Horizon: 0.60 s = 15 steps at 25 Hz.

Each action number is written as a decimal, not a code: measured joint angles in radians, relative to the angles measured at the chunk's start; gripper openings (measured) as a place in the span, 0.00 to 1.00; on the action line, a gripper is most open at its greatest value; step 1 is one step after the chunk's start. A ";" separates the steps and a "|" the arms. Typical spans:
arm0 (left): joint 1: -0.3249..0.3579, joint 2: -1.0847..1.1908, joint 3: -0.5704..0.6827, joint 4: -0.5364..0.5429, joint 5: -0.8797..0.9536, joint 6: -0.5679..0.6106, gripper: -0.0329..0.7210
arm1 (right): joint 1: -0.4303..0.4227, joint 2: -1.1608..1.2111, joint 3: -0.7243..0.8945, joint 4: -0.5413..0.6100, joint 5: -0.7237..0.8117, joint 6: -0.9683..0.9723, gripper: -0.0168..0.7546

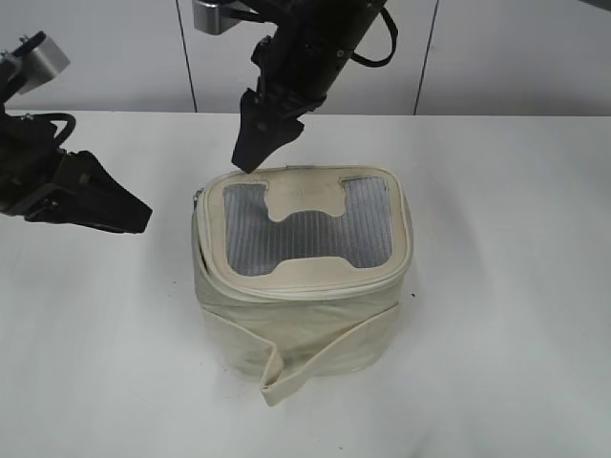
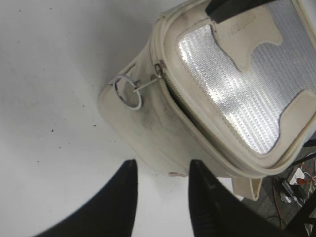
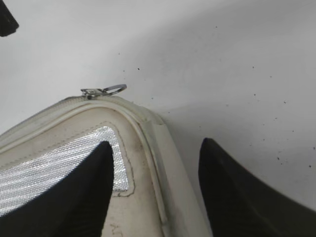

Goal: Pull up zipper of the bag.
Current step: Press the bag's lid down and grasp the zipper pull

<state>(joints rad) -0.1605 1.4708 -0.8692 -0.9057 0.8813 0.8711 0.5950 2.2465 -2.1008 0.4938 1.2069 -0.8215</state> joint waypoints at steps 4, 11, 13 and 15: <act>0.000 0.000 0.000 0.000 -0.001 0.000 0.41 | 0.000 0.002 0.000 0.016 0.001 0.002 0.59; 0.000 0.000 0.000 0.000 -0.002 0.000 0.41 | 0.000 0.003 0.000 0.041 0.003 0.004 0.59; 0.000 0.000 0.000 0.000 -0.004 0.000 0.41 | 0.000 0.003 0.015 0.045 0.003 0.004 0.59; 0.000 0.000 0.000 0.000 -0.004 0.000 0.41 | 0.000 0.003 0.046 0.043 0.003 0.004 0.59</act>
<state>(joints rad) -0.1605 1.4708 -0.8692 -0.9057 0.8774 0.8711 0.5950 2.2499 -2.0549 0.5372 1.2095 -0.8170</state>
